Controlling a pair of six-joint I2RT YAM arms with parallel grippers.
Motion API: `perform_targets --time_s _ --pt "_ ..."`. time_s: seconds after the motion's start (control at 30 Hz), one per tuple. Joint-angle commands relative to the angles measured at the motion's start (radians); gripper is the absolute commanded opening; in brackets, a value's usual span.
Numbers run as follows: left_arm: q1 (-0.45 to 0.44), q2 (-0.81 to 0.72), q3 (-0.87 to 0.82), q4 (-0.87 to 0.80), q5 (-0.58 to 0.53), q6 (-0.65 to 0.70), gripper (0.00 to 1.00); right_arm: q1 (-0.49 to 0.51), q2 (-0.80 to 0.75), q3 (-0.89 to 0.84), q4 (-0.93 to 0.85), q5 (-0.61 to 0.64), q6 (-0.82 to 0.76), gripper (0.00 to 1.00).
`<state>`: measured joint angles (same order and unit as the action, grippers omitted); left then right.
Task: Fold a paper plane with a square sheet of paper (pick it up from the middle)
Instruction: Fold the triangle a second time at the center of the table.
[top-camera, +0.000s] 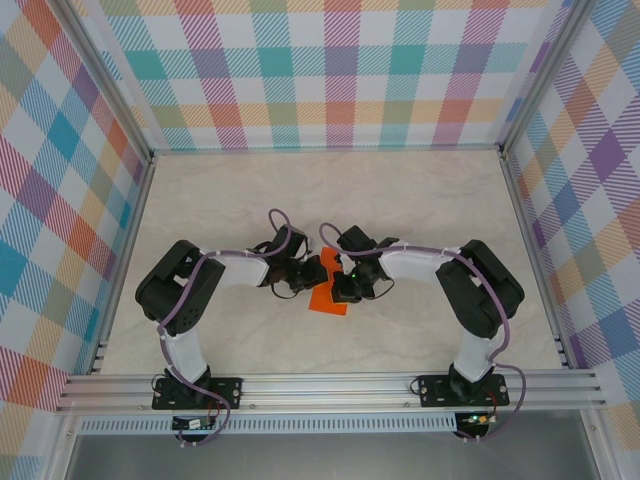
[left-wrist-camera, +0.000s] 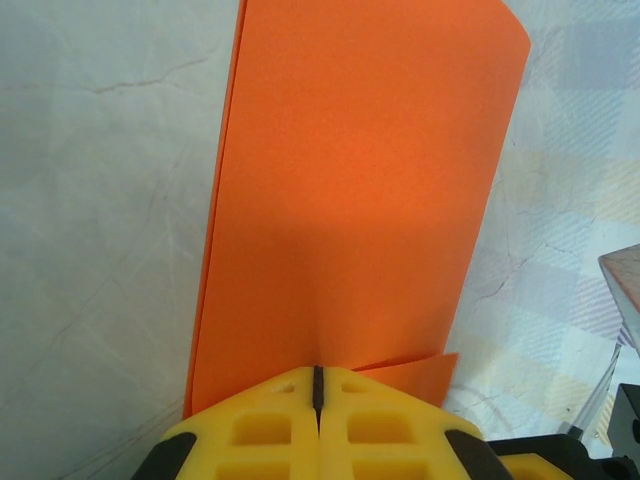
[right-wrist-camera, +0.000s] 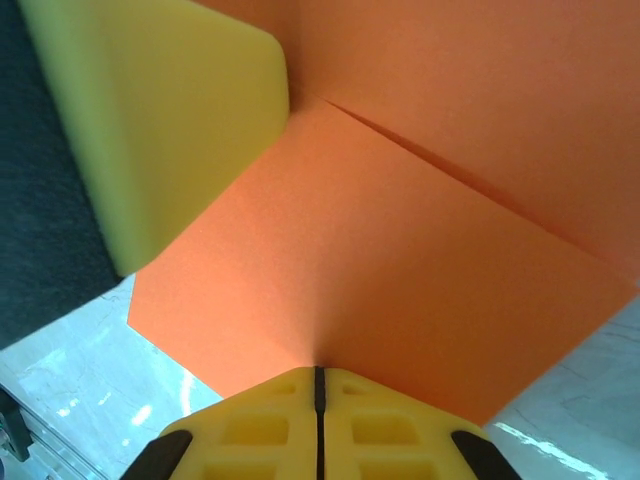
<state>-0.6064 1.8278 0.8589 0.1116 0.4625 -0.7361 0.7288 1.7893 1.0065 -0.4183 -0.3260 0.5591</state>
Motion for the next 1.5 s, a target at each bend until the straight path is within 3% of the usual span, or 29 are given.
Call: perform_targets --time_s 0.0,0.63,1.47 --pt "-0.006 0.054 -0.06 -0.156 -0.118 0.012 0.04 0.012 -0.035 0.027 -0.044 -0.018 -0.031 0.07" --pt "-0.005 0.057 -0.064 -0.168 -0.142 0.011 0.04 0.041 -0.024 -0.014 -0.12 0.075 -0.061 0.07" --pt "-0.006 0.062 -0.069 -0.168 -0.145 0.013 0.04 0.038 -0.045 -0.094 -0.022 -0.009 -0.021 0.07"
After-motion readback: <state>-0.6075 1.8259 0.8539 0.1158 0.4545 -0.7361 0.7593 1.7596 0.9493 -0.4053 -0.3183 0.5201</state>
